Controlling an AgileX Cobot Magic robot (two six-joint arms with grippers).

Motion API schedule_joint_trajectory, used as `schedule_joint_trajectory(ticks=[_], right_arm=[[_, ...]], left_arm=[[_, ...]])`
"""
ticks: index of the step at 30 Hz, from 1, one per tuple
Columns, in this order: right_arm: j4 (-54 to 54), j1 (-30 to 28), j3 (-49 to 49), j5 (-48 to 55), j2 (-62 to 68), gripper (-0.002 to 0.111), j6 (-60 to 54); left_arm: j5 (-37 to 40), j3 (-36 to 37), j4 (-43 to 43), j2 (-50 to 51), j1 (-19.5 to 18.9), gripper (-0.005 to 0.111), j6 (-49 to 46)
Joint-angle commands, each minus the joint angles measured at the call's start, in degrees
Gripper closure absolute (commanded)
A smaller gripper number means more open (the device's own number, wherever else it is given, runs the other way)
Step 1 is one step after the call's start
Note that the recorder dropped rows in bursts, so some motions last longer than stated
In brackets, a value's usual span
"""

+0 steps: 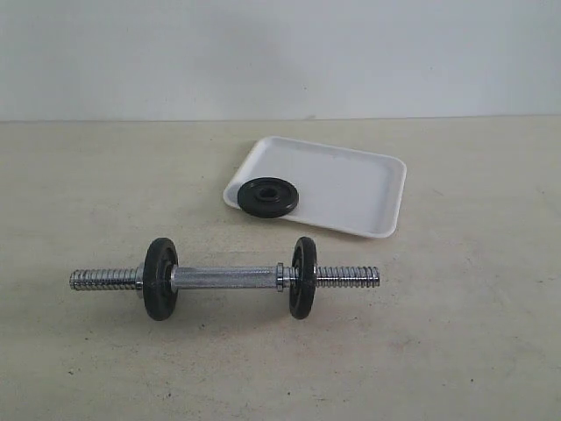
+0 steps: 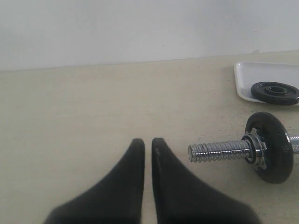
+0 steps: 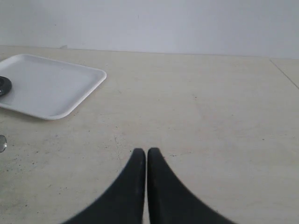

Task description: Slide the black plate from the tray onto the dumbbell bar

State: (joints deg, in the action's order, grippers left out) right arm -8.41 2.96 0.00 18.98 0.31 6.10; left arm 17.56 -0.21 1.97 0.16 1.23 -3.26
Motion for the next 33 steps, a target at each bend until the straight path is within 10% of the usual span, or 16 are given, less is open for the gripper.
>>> schedule_joint_trajectory(ticks=[1,12,24,33], right_arm=[[0.0,-0.1,0.0,-0.6,-0.3,0.108,-0.3],[0.0,-0.1,0.0,-1.9,-0.3,0.108,-0.3],[27.3,-0.1,0.0,-40.0,-0.3,0.108,20.7],[27.3,-0.1,0.0,-44.0,-0.3,0.108,25.3]], left_arm=[[0.0,0.2,-0.1,-0.2,-0.2,0.102,-0.3],[0.0,0.2,-0.1,-0.2,-0.2,0.102,-0.3],[0.0,0.2,-0.1,-0.2,-0.2,0.102,-0.3],[-1.3,0.2,-6.9,-0.2,-0.2,0.102,-10.3]])
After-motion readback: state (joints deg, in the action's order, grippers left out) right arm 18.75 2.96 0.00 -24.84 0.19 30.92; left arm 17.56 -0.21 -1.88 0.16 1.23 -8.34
